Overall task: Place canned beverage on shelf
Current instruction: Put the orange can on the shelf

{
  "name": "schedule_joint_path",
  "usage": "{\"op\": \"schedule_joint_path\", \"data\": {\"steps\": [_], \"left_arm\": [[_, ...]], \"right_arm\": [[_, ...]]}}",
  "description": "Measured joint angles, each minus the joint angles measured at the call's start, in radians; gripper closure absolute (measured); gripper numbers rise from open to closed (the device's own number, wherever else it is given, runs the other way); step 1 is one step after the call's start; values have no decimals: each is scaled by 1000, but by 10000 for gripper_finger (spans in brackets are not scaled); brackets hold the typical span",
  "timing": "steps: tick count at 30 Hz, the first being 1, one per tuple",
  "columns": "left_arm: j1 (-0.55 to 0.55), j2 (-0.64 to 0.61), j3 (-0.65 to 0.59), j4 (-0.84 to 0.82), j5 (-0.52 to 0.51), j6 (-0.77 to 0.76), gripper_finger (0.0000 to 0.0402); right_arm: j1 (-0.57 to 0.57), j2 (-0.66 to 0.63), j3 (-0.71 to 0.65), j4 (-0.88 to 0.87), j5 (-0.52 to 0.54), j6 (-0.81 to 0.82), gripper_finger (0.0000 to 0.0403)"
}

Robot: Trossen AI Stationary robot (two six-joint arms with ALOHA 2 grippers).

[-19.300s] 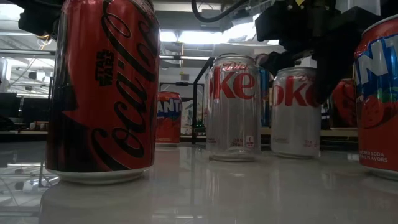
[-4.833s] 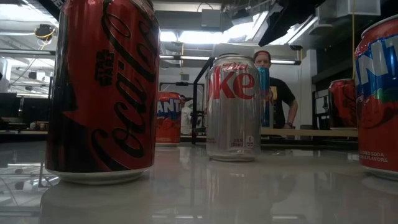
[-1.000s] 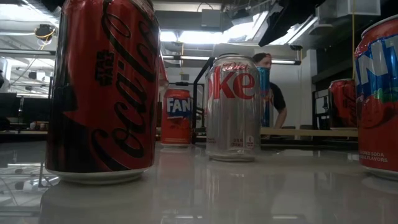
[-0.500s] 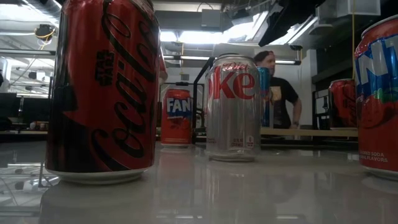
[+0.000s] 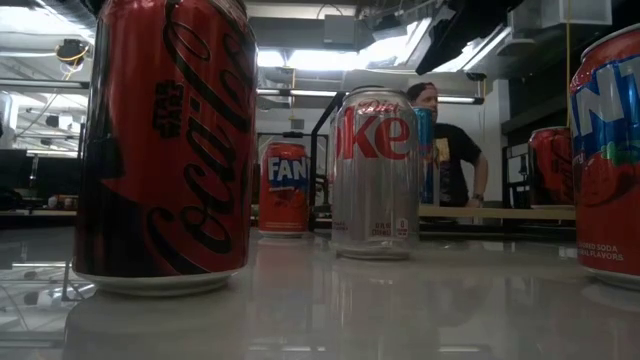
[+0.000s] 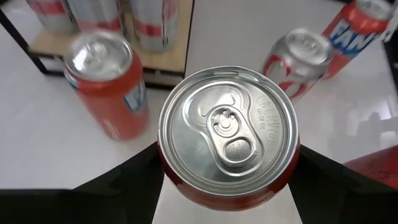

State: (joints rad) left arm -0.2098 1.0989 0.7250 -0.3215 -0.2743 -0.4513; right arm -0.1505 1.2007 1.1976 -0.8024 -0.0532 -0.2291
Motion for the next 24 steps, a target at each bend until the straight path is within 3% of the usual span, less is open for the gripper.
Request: {"op": "schedule_joint_path", "data": {"steps": [16, 24], "left_arm": [[-86, 254, 1, 102, -61, -96, 126], [-102, 286, 5, 125, -85, -98, 126]], "right_arm": [[0, 0, 0, 0, 0, 0, 45], [0, 0, 0, 0, 0, 0, 45]]}}
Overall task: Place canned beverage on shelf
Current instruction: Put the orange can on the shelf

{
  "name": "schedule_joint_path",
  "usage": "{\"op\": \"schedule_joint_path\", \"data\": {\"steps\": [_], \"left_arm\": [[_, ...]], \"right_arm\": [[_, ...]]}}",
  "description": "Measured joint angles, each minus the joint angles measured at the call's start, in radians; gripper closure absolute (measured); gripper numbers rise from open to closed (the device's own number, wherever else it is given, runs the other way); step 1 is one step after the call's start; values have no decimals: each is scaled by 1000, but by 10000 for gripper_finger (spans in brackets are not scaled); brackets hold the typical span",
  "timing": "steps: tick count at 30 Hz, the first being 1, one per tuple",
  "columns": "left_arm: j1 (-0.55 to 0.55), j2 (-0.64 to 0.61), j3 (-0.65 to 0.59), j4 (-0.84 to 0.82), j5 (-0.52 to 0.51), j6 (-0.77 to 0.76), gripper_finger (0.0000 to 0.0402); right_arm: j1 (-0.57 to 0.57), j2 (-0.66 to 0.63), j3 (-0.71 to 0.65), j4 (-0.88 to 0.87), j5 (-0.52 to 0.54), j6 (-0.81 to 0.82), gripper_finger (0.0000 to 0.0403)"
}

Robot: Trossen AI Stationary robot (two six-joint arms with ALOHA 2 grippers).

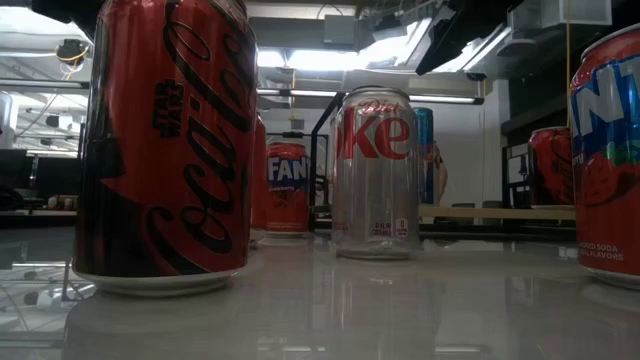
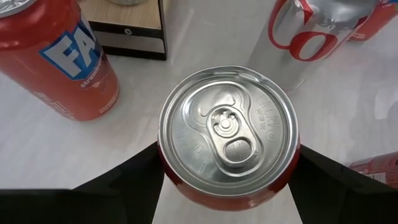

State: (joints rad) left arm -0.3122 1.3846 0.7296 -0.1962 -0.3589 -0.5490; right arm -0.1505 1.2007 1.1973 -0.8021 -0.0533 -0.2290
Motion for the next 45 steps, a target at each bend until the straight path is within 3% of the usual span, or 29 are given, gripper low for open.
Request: {"op": "schedule_joint_path", "data": {"steps": [13, 35, 45], "left_arm": [[0, 2, -3, 22, 13, 1, 80], [0, 3, -4, 25, 21, 8, 72], [0, 3, -4, 27, 31, 4, 31]], "right_arm": [[0, 0, 0, 0, 0, 0, 45], [0, 0, 0, 0, 0, 0, 45], [0, 0, 0, 0, 0, 0, 45]]}}
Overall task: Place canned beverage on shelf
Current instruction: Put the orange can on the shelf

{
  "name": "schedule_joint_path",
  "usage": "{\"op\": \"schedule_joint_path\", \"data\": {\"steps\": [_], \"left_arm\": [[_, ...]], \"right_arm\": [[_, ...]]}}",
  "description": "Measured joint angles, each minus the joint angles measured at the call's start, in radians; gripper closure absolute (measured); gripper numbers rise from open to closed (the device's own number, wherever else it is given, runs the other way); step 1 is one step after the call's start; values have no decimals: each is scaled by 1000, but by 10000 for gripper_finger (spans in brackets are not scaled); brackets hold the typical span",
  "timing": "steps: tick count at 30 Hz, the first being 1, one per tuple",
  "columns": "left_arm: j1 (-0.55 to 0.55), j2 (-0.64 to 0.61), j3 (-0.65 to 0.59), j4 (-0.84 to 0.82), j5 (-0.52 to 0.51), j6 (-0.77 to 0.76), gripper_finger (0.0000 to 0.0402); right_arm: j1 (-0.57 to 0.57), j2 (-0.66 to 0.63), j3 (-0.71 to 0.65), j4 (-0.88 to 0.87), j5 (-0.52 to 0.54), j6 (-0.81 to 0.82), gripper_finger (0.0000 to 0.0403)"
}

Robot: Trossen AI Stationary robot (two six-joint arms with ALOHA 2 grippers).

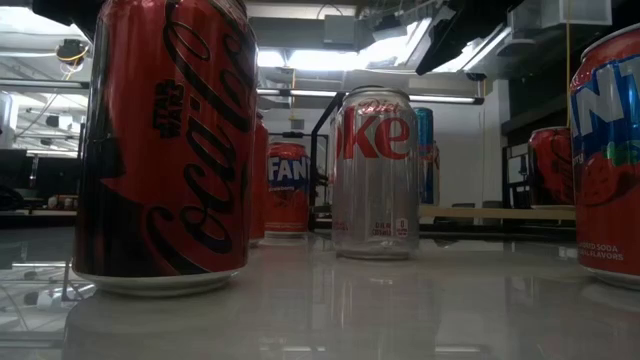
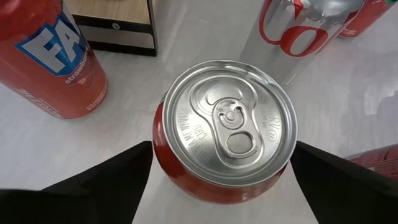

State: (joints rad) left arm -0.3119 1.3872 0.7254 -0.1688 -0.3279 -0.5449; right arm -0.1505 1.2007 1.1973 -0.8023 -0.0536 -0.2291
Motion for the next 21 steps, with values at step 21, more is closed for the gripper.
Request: {"op": "schedule_joint_path", "data": {"steps": [21], "left_arm": [[0, -3, -1, 41, 4, -2, 16]], "right_arm": [[0, 0, 0, 0, 0, 0, 45]]}}
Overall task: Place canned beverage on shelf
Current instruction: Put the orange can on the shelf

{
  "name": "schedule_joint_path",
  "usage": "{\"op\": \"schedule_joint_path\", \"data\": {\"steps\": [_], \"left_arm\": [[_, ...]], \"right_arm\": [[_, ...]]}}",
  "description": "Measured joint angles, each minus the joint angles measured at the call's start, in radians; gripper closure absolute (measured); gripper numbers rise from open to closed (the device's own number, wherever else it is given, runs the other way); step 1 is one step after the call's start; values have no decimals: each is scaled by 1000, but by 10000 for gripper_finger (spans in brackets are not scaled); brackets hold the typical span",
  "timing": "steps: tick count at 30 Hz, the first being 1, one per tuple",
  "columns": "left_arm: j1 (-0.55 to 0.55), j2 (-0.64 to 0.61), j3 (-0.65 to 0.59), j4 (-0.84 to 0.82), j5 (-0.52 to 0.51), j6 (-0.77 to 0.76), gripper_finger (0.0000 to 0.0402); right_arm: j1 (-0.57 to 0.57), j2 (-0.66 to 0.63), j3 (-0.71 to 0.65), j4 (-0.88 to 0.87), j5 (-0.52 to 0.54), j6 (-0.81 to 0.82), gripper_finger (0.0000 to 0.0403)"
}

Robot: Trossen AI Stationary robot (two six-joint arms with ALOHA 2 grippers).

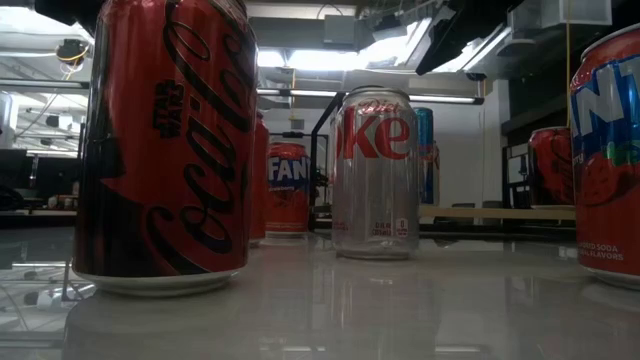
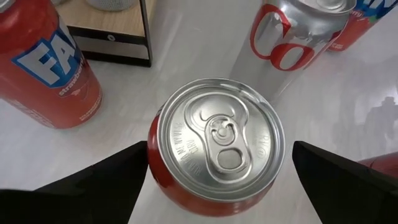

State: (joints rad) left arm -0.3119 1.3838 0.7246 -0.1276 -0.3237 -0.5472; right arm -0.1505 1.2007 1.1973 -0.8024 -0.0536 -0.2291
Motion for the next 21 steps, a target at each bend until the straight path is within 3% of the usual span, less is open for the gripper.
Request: {"op": "schedule_joint_path", "data": {"steps": [21], "left_arm": [[2, -26, 0, 23, 0, 7, 16]], "right_arm": [[0, 0, 0, 0, 0, 0, 45]]}}
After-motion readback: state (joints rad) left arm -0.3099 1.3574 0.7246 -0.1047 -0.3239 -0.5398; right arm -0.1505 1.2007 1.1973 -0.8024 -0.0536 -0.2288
